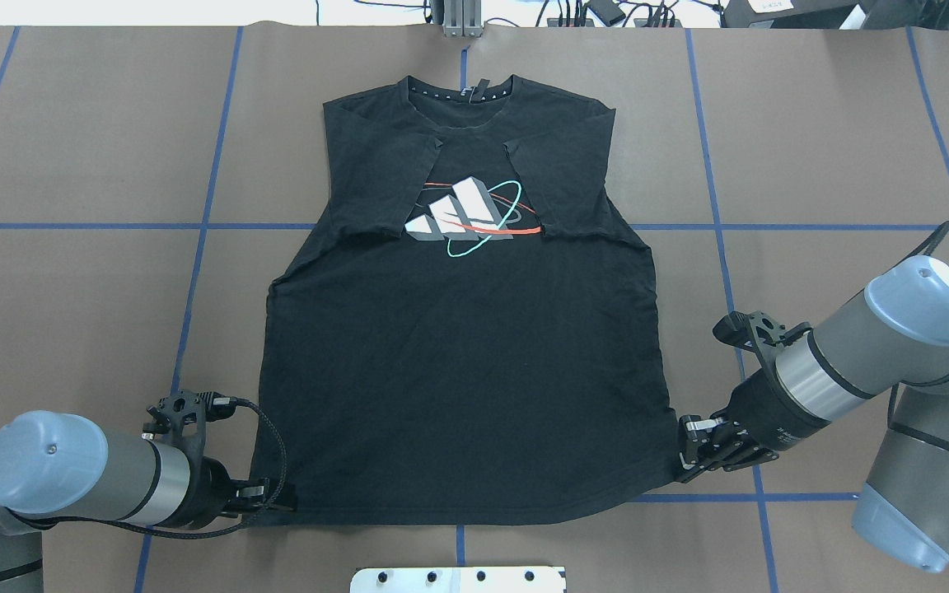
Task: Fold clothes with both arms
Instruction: 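Lower the left gripper to the other hem corner while the right gripper grasps its corner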
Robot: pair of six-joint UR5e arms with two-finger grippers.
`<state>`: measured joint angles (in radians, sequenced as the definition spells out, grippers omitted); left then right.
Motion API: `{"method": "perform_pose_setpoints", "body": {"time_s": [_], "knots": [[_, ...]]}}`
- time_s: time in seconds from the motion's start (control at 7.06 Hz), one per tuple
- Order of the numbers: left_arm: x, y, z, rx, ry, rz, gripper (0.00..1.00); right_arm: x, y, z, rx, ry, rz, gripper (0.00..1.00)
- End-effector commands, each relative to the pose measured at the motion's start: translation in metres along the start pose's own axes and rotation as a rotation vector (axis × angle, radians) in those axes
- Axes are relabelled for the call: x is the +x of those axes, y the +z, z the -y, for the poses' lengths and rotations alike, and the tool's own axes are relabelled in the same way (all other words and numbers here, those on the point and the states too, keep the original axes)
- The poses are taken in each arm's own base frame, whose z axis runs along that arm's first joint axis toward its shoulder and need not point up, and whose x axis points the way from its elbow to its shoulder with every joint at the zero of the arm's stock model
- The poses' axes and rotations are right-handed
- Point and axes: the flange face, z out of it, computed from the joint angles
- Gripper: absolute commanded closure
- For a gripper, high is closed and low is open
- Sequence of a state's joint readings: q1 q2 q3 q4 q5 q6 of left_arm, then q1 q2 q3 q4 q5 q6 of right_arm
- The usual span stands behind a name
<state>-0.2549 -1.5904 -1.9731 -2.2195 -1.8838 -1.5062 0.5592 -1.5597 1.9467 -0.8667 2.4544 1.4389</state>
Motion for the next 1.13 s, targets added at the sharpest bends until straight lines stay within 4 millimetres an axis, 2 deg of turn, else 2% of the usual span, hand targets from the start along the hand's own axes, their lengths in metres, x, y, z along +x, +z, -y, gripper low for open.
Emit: {"method": "perform_pose_setpoints", "body": {"time_s": [0.0, 0.57, 0.71, 0.99], "knots": [[-0.0018, 0.0031, -0.0008, -0.004, -0.004, 0.018, 0.11, -0.0012, -0.0009, 0.0007, 0.002, -0.001, 0.002, 1.00], [-0.0029, 0.0090, -0.0039, -0.013, -0.004, 0.027, 0.18, -0.0011, -0.0015, 0.0011, 0.004, -0.001, 0.002, 1.00], [-0.0021, 0.0090, -0.0038, -0.012, -0.007, 0.026, 0.26, -0.0010, -0.0021, 0.0015, 0.005, 0.000, 0.003, 1.00], [-0.0008, 0.0085, -0.0041, -0.014, -0.022, 0.024, 0.51, -0.0009, -0.0027, 0.0019, 0.007, 0.000, 0.003, 1.00]]}}
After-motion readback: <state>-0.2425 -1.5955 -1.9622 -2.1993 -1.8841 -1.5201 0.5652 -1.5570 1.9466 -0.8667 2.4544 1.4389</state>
